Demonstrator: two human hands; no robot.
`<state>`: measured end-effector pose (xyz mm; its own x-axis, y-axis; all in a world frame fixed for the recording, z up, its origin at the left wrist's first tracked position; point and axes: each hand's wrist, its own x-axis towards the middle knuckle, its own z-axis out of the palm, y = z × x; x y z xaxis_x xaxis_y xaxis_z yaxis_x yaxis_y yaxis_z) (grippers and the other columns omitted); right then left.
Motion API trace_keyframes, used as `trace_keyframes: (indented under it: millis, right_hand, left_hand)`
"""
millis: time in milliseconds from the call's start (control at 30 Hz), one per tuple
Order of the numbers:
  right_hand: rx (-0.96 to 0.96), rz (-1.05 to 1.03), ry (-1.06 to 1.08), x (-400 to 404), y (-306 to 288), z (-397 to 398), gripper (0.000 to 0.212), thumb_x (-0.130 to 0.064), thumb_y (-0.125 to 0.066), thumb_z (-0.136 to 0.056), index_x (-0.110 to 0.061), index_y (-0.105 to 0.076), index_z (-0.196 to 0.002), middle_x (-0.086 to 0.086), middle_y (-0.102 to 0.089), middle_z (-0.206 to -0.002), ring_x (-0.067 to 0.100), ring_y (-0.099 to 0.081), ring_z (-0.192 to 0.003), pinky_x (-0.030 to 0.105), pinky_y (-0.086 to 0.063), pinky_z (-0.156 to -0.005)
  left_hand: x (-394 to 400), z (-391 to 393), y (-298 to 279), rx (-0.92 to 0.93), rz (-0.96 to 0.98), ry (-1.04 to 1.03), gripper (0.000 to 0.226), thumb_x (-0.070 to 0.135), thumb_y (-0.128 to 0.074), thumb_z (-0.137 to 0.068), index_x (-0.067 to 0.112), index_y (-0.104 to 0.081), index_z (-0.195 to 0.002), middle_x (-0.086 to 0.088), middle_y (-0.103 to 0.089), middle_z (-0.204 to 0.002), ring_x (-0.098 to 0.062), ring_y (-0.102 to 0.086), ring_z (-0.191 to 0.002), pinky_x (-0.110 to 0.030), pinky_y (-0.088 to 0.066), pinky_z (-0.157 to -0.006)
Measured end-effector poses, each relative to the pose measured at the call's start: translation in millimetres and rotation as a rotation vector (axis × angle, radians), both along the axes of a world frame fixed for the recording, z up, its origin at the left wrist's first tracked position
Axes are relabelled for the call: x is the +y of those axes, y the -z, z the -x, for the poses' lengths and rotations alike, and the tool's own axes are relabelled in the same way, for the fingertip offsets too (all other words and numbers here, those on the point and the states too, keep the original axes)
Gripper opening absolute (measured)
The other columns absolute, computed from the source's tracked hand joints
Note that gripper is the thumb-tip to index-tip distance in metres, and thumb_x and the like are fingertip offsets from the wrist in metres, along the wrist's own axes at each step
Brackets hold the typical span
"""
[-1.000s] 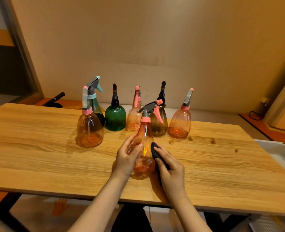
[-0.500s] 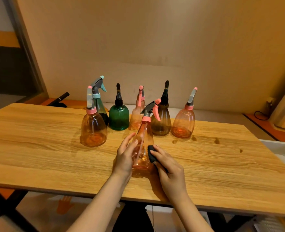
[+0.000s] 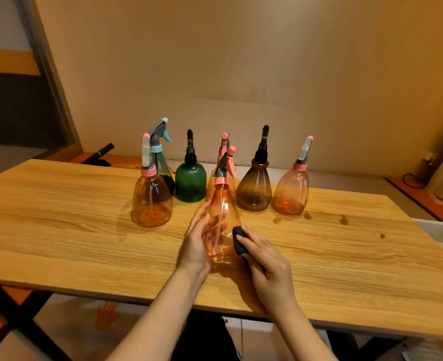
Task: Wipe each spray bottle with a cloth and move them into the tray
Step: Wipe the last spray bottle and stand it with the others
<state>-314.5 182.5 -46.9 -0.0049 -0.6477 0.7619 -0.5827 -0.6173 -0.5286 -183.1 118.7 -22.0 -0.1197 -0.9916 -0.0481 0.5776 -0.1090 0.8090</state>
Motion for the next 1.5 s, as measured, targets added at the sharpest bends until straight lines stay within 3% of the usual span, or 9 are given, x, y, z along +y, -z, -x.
trace_keyframes:
  millis: [233, 567, 667, 733, 800, 1000, 1100, 1233, 1500]
  right_hand:
    - [0.026, 0.013, 0.014, 2.1, 0.1, 0.7, 0.040, -0.006, -0.053, -0.086, -0.022, -0.056, -0.123, -0.007, -0.051, -0.132, 0.010, -0.045, -0.127, 0.022, -0.035, -0.105]
    - [-0.143, -0.024, -0.002, 1.2, -3.2, 0.2, 0.053, 0.004, -0.055, -0.079, -0.025, -0.054, -0.123, -0.034, -0.048, -0.127, 0.001, -0.049, -0.121, 0.015, -0.037, -0.100]
    - [-0.185, -0.001, 0.036, 3.3, -3.9, 1.1, 0.051, 0.007, -0.056, -0.078, -0.021, -0.058, -0.120, -0.020, -0.053, -0.126, -0.001, -0.051, -0.119, 0.014, -0.038, -0.099]
    - [-0.222, -0.017, 0.050, 4.0, -3.8, 2.5, 0.051, 0.006, -0.054, -0.079, -0.024, -0.057, -0.121, -0.025, -0.054, -0.125, 0.000, -0.051, -0.118, 0.015, -0.038, -0.099]
    - [-0.254, -0.029, 0.059, 4.2, -3.5, 4.6, 0.055, 0.004, -0.054, -0.079, -0.029, -0.053, -0.123, -0.033, -0.053, -0.123, 0.001, -0.052, -0.118, 0.017, -0.039, -0.099]
    - [-0.286, -0.054, 0.063, 3.1, -3.1, 6.5, 0.054, 0.001, -0.054, -0.080, -0.032, -0.055, -0.122, -0.026, -0.052, -0.129, 0.005, -0.052, -0.119, 0.019, -0.040, -0.099]
    - [-0.251, -0.052, 0.050, 3.4, -3.3, 5.1, 0.046, -0.006, -0.054, -0.084, -0.032, -0.056, -0.122, -0.028, -0.051, -0.128, 0.005, -0.051, -0.121, 0.016, -0.038, -0.099]
    - [-0.190, -0.050, 0.050, 6.0, -7.0, 2.3, 0.033, -0.025, -0.052, -0.087, -0.028, -0.059, -0.119, -0.020, -0.053, -0.129, 0.003, -0.049, -0.122, 0.015, -0.037, -0.100]
    - [-0.259, -0.055, 0.107, -9.7, -17.2, 2.1, 0.038, -0.005, -0.059, -0.080, -0.018, -0.059, -0.116, -0.013, -0.055, -0.122, -0.008, -0.047, -0.119, 0.010, -0.037, -0.097]
  left_hand:
    - [-0.3, -0.7, 1.8, 0.123, -0.040, 0.062, 0.037, 0.025, -0.038, -0.100, 0.016, -0.052, -0.133, -0.008, -0.073, -0.098, -0.021, -0.071, -0.085, -0.034, -0.053, -0.070]
    - [5.5, -2.2, -2.2, 0.081, -0.109, 0.157, 0.045, 0.034, -0.045, -0.094, 0.006, -0.054, -0.129, -0.015, -0.070, -0.093, -0.025, -0.069, -0.079, -0.036, -0.054, -0.071]
    - [6.1, -2.3, -1.6, -0.003, -0.027, 0.194, 0.079, 0.058, -0.077, -0.063, 0.013, -0.057, -0.125, -0.013, -0.069, -0.107, -0.024, -0.068, -0.092, -0.036, -0.058, -0.070]
    - [5.9, -2.4, 0.9, -0.042, 0.039, 0.243, 0.105, 0.065, -0.087, -0.036, 0.021, -0.055, -0.126, -0.006, -0.070, -0.112, -0.020, -0.068, -0.101, -0.034, -0.058, -0.071]
    - [5.7, -0.9, 2.0, -0.053, 0.073, 0.308, 0.112, 0.060, -0.090, -0.030, 0.025, -0.051, -0.129, -0.007, -0.069, -0.117, -0.023, -0.067, -0.106, -0.034, -0.058, -0.075]
    - [7.5, 4.6, 2.2, -0.132, 0.116, 0.348, 0.094, 0.037, -0.094, -0.040, 0.028, -0.054, -0.125, -0.006, -0.070, -0.114, -0.024, -0.067, -0.106, -0.031, -0.057, -0.078]
    - [7.5, 5.1, 5.4, -0.150, 0.113, 0.315, 0.072, 0.027, -0.075, -0.067, 0.021, -0.050, -0.134, -0.009, -0.069, -0.117, -0.025, -0.066, -0.107, -0.032, -0.056, -0.081]
    - [5.0, 4.6, 9.1, -0.170, 0.122, 0.305, 0.065, 0.026, -0.060, -0.076, 0.015, -0.047, -0.140, -0.011, -0.065, -0.123, -0.026, -0.064, -0.112, -0.033, -0.054, -0.086]
    - [6.1, 7.8, 9.3, -0.266, 0.251, 0.266, 0.059, 0.037, -0.065, -0.071, 0.032, -0.051, -0.128, 0.002, -0.068, -0.121, -0.016, -0.063, -0.112, -0.028, -0.052, -0.087]
